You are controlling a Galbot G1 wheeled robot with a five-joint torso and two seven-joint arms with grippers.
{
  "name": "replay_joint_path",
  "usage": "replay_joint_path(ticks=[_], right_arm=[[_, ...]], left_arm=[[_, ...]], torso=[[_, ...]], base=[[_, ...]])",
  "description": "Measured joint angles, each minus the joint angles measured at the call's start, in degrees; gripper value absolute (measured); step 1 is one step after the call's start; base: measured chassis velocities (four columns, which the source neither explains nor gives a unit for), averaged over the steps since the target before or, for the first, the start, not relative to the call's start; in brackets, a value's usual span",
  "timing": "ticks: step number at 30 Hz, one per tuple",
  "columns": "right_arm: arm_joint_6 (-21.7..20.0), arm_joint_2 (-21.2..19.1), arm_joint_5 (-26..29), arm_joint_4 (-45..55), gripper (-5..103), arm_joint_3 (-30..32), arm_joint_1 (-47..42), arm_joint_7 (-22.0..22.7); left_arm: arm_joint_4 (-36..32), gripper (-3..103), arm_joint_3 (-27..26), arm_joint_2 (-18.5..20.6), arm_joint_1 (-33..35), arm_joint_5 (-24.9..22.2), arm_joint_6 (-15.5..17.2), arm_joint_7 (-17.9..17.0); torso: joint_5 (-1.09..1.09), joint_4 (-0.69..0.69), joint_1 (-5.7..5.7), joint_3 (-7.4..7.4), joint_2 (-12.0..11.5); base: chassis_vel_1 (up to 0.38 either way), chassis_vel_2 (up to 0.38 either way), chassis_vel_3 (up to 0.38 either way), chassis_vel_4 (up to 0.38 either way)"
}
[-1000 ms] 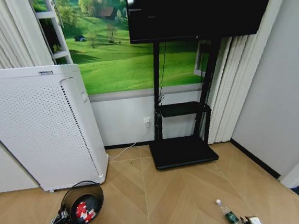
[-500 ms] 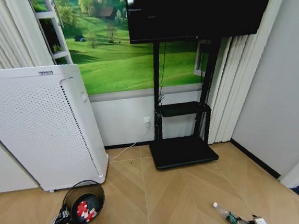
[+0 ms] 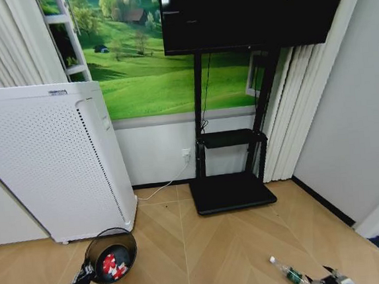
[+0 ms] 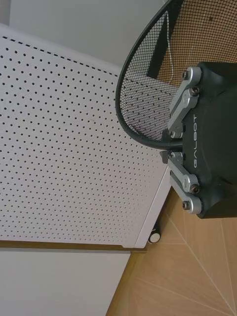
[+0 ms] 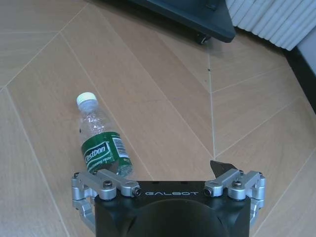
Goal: Pick up the trash bin and place the garbage on the floor into it.
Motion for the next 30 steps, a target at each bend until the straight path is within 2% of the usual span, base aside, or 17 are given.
replay_joint_path(ticks=[8,30], right_arm=[[0.9,2.0,-2.5,-1.3,100,-0.9,1.1,-2.2],[0.4,6.5,-4.7,-7.6,100,-6.2,7.6,-1.8]], left_arm=[[-0.1,6,-0.3,0.3,0.2,-0.4,0.0,0.0],[-1.4,6,-1.3,1.2,2.0,-1.9,-0.1,0.0]], torso=[[0.0,0.0,0.0,0.0,0.0],[-0.01,0.0,0.0,0.0,0.0]], base=[[0.0,0.0,0.0,0.0],[0.0,0.0,0.0,0.0]])
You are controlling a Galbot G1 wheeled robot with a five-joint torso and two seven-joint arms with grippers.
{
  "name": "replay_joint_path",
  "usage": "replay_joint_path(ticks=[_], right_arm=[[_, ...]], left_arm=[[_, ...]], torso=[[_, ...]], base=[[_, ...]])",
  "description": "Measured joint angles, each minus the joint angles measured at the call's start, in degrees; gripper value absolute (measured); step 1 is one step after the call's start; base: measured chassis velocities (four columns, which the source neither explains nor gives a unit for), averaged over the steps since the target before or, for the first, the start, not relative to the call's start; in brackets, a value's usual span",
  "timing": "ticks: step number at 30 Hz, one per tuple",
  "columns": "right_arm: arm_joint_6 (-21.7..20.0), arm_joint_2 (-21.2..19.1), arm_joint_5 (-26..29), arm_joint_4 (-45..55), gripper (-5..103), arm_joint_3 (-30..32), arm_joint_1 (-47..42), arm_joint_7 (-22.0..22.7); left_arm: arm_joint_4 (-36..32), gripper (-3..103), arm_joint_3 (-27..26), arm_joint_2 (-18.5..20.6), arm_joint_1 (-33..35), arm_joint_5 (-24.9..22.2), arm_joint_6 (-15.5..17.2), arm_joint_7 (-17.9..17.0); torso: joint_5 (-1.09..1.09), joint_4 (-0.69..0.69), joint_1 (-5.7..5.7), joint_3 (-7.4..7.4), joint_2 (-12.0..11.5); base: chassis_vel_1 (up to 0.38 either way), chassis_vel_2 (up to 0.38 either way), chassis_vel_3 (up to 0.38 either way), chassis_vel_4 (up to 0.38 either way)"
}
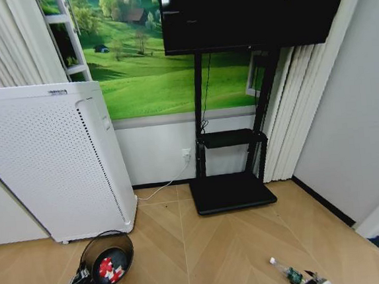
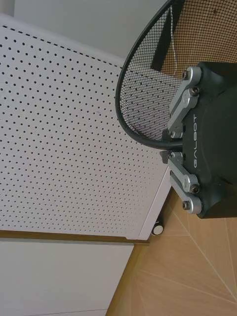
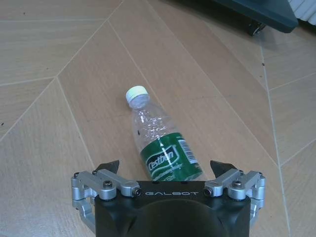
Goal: Pick up the trash bin and place the garbage on the floor into it.
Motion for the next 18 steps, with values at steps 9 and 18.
replay_joint_path(ticks=[9,18], right_arm=[[0.0,2.2,-2.4,-3.0,100,-1.4,2.5,-0.1],[0.5,3.3,-3.8,-4.7,80,-1.7,3.7,-0.6]], left_arm=[[0.1,6,-0.4,0.9,0.4,-1.1,0.0,0.0],[0.4,6,-0.5,1.3,0.3,-1.5,0.0,0.0]], torso=[[-0.01,0.0,0.0,0.0,0.0],[0.0,0.0,0.0,0.0,0.0]], base=[[0.0,0.0,0.0,0.0],[0.0,0.0,0.0,0.0]])
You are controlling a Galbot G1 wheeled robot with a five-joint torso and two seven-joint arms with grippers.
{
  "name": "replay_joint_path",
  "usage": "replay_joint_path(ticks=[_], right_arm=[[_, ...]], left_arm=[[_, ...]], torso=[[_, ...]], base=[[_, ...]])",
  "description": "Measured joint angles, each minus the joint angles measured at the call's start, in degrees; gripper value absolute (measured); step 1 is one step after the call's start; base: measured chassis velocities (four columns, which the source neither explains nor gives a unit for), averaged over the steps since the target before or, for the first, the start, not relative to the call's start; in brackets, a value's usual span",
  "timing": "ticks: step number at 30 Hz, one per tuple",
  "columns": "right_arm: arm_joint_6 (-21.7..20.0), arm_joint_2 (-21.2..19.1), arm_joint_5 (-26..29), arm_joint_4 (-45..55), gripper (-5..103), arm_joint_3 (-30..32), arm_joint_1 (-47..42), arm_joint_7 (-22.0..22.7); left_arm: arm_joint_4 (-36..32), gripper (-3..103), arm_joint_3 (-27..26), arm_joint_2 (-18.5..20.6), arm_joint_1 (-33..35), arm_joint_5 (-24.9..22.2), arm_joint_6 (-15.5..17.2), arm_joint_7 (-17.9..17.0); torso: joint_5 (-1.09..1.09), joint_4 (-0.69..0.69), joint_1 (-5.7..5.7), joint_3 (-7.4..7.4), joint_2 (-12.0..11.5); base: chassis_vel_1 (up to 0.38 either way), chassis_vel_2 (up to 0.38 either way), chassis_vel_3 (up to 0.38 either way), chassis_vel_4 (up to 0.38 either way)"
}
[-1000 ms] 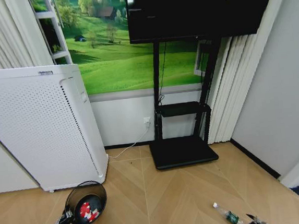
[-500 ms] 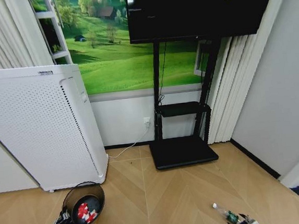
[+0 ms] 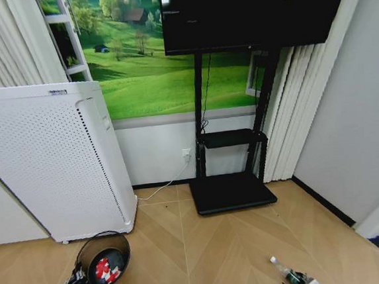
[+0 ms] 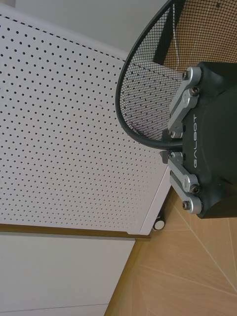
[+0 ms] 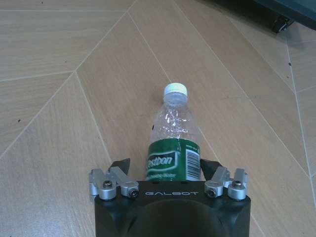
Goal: Pick up the trash bin and place the garbage on the floor into it.
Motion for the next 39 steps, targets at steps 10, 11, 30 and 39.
replay_joint_path(ticks=[10,11,30,39], right_arm=[[0.7,-0.5,0.8,-0.5,42,0.7,0.0,-0.6],[0.7,-0.5,0.8,-0.5,42,0.7,0.0,-0.6],[4.8,-3.6,19.5,17.1,19,3.3,1.0,-3.3],[2.0,-5.1,21.0,34.9,19,1.6,-0.8,-2.4]], left_arm=[[0.0,6,0.3,-0.4,-0.6,0.5,0.1,0.0],[0.0,6,0.3,-0.4,-0.6,0.5,0.1,0.0],[2.8,6,10.1,0.9,-14.7,7.1,4.3,-1.9],[9.6,6,19.3,-2.4,-26.3,12.2,5.2,-3.1]], torso=[[0.0,-0.01,0.0,0.0,0.0],[0.0,-0.01,0.0,0.0,0.0],[0.0,-0.02,0.0,0.0,0.0],[0.03,-0.01,0.01,0.0,0.0]], base=[[0.0,0.0,0.0,0.0],[0.0,0.0,0.0,0.0],[0.0,0.0,0.0,0.0],[0.0,0.0,0.0,0.0]])
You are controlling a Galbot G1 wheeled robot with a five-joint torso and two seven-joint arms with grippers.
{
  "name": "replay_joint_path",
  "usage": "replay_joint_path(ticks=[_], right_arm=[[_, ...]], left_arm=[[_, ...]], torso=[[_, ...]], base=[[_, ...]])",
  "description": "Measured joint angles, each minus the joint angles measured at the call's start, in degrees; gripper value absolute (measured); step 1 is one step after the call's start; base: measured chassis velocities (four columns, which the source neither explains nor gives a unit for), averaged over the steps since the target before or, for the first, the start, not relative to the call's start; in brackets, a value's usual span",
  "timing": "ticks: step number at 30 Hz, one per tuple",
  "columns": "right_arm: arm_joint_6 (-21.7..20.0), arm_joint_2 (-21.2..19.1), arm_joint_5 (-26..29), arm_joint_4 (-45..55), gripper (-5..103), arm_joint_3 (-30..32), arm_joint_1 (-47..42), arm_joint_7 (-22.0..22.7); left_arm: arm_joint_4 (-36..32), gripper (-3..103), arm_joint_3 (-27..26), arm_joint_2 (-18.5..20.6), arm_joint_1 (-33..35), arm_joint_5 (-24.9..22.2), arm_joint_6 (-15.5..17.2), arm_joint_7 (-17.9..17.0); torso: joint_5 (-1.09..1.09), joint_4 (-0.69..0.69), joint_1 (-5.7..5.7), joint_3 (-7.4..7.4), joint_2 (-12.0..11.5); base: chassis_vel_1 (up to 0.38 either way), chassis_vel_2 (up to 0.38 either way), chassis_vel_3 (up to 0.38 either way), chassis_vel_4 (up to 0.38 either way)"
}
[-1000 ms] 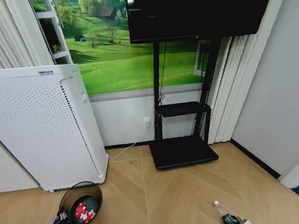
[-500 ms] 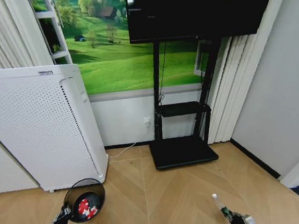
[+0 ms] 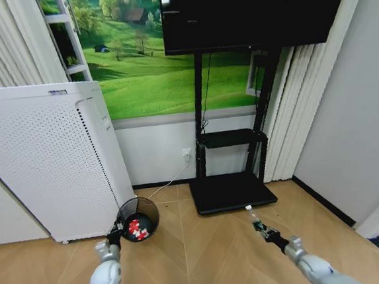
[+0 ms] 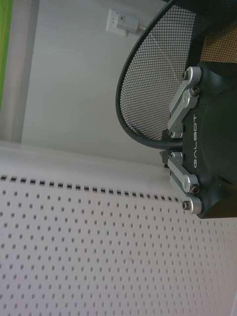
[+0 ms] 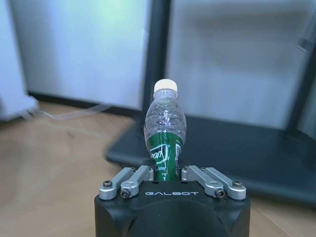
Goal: Pick up the trash bin and place the garbage on the floor into it.
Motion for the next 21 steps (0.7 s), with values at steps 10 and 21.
replay_joint_path(ticks=[10,21], right_arm=[[-3.9,1.0,-1.1,20.0,19,-3.3,-2.0,3.7],[-5.9,3.0,-1.3,29.2,19,-6.9,-1.3,4.8]], left_arm=[[13.9,6,3.7,-7.8,-8.0,6.8,-2.3,0.7],[16.8,6,5.4,-12.0,-10.3,8.1,-1.6,0.4]], torso=[[-0.04,0.02,0.0,0.01,0.0],[-0.02,-0.01,-0.01,0.0,0.0]], base=[[0.0,0.0,0.0,0.0],[0.0,0.0,0.0,0.0]])
